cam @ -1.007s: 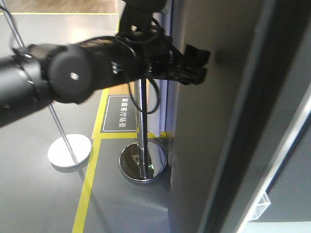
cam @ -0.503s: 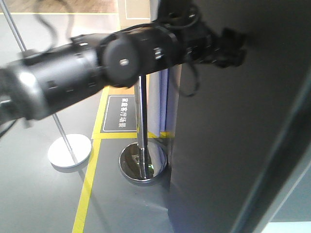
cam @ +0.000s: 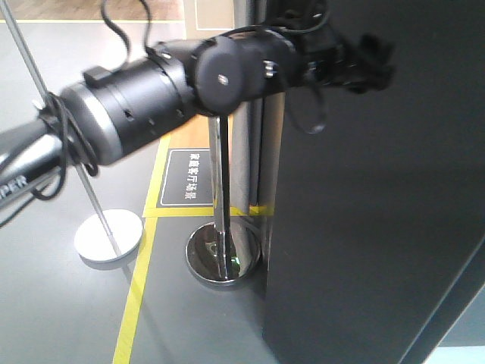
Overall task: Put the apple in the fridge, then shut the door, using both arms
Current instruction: 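Swing the left arm behind the open door and push it closed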
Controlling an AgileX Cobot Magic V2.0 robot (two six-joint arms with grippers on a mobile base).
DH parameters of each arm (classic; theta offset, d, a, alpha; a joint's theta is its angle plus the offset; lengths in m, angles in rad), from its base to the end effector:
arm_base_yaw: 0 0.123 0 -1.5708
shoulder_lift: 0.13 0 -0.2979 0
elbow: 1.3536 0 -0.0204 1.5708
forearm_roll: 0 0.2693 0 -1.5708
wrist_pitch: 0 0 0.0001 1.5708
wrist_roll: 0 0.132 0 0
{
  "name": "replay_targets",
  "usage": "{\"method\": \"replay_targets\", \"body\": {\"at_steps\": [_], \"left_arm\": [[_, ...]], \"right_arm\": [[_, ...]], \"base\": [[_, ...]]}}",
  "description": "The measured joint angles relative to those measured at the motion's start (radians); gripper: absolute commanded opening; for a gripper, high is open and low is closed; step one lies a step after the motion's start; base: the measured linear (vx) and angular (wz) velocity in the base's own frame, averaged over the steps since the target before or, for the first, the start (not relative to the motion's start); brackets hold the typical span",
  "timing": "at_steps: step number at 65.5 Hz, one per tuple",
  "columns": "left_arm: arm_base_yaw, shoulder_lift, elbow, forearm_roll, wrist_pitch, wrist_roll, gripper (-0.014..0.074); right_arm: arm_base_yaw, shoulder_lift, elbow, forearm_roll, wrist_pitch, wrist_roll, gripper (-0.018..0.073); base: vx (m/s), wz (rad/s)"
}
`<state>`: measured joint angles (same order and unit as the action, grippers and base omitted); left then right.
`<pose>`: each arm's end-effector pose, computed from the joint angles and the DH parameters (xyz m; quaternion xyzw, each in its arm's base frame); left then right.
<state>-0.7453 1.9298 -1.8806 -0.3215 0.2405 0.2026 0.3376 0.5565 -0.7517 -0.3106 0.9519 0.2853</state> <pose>0.3882 -0.3718 0.3916 0.2634 0.7246 -0.2903 0.5668 0.1284 0.0102 0.3294 -0.0491 0.8884 -0.0133 0.4563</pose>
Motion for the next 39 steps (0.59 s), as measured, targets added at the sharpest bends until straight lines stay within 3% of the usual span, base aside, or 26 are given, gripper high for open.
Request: {"method": "replay_targets", "body": {"at_steps": [18,39], "left_arm": [[0.1,-0.048,0.0,0.006,0.252,-0.026,0.0549],[0.114,-0.153,0.0,0.079,0.488,0.071,0.0513]], "right_arm": [[0.0,0.0,0.0,0.0,0.01,0.0,0.0474],[0.0,0.0,0.0,0.0,0.011,0.0,0.0474]], "base": [[0.0,0.0],[0.0,0.0]]}}
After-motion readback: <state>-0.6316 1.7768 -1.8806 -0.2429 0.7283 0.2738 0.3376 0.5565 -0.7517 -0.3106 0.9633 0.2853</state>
